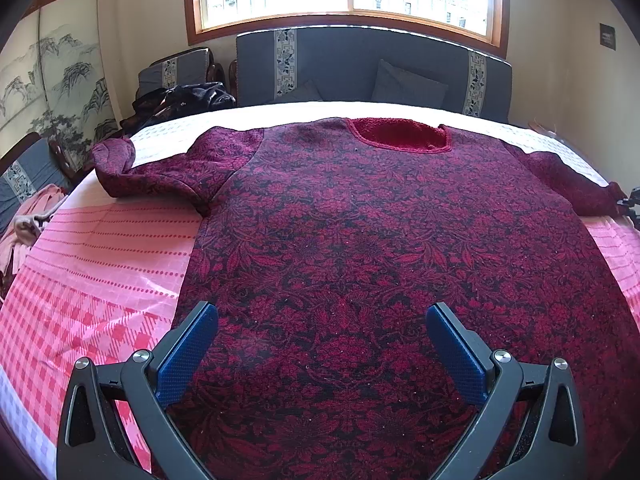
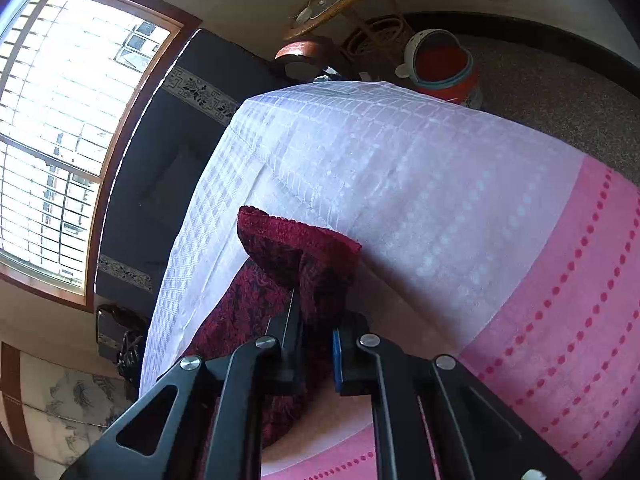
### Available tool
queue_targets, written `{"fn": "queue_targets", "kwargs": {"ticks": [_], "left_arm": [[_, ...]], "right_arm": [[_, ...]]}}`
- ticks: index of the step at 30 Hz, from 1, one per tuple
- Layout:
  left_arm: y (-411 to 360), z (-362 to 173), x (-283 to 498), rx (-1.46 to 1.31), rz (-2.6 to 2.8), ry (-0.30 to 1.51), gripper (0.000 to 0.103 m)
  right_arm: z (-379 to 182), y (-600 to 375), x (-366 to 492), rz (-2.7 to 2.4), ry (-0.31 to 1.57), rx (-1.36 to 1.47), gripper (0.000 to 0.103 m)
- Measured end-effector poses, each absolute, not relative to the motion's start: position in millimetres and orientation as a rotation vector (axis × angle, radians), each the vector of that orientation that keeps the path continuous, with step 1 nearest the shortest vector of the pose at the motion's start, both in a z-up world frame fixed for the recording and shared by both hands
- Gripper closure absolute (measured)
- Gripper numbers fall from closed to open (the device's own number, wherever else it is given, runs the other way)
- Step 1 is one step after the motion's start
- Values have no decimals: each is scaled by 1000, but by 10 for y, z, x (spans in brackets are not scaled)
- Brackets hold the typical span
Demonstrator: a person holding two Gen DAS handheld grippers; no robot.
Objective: Fold small clothes
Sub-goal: 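Move the right tool to the sweater's sleeve cuff and grasp it, then lift the cuff with the right tool and fold the sleeve across the sweater body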
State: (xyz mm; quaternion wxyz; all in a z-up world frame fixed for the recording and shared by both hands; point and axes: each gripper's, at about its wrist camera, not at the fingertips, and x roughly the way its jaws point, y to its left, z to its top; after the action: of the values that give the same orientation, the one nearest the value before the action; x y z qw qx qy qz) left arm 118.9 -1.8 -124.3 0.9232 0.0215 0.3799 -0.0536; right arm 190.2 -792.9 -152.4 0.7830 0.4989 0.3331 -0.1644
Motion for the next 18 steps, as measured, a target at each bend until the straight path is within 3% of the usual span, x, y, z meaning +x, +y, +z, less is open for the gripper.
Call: {"fn": "queue_targets", "kwargs": {"ticks": [8,18], "left_arm": [[43,-1170,1187,12,-101,763,0],[176,-833,1271,24,-46,752,0]], "right_arm": [[-1098,-7504,1886,-279,653,982,94],[-357,-6098,2319,-4,632,896,94]]}}
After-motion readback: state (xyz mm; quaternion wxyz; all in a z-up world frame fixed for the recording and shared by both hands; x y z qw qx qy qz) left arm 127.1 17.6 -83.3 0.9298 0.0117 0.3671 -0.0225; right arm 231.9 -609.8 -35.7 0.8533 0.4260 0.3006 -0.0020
